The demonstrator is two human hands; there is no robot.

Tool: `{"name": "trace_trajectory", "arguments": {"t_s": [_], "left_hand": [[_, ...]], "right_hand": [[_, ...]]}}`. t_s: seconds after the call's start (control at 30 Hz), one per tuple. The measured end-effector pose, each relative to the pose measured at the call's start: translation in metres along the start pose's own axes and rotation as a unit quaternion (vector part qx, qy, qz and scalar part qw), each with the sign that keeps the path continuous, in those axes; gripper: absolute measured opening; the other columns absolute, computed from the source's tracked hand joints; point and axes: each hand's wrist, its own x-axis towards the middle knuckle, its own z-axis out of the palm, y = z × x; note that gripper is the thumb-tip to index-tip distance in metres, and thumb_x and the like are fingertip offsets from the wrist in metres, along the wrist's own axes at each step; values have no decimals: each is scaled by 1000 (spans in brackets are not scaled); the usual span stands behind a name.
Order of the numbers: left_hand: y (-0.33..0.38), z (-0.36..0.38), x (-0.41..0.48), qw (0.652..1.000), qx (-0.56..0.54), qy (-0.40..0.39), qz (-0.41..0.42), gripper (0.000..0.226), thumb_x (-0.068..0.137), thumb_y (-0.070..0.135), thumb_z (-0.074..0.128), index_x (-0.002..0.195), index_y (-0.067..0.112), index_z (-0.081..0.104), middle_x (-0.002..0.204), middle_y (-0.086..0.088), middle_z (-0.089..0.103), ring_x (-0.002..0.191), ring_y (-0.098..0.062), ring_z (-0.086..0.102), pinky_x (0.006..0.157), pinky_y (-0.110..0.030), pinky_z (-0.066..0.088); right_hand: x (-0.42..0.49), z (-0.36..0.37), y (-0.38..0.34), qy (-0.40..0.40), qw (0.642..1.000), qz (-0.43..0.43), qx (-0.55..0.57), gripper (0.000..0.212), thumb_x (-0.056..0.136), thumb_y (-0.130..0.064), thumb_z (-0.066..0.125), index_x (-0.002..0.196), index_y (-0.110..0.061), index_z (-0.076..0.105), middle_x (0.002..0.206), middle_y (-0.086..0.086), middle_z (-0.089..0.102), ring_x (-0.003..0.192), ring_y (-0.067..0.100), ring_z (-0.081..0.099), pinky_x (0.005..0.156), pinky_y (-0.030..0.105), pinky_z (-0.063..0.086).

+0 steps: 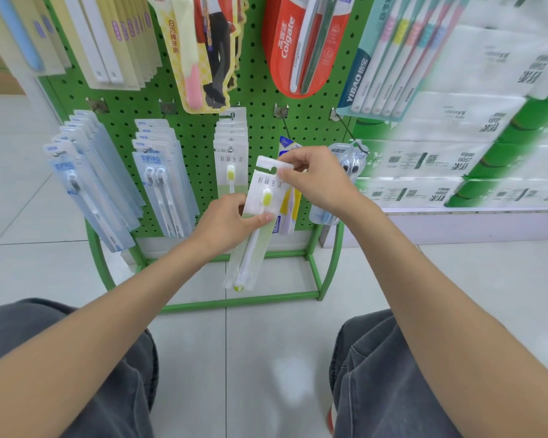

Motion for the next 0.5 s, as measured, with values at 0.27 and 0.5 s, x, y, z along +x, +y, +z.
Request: {"name": "trace_trajectory", "arguments": {"t_s": [0.27, 0.5], "left_hand": [[6, -12, 15, 989, -70, 123, -40, 28, 85, 41, 70, 101, 21, 60, 102, 3, 59, 91, -14, 56, 70, -27, 40], [1, -22, 36, 981, -79, 162, -76, 30, 87, 33, 63, 110, 18, 49, 109, -1, 53, 98, -19, 56, 75, -31, 44]], "right_hand": [[16, 0, -7, 90, 994, 0, 59, 14, 91, -15, 63, 96, -15, 75, 67, -6, 62, 49, -4, 44, 52, 12, 37], [58, 5, -10, 169, 984, 11, 62, 29, 87, -11, 55, 59, -6, 63, 45, -6, 40, 46, 11, 35, 51, 31, 45]]}}
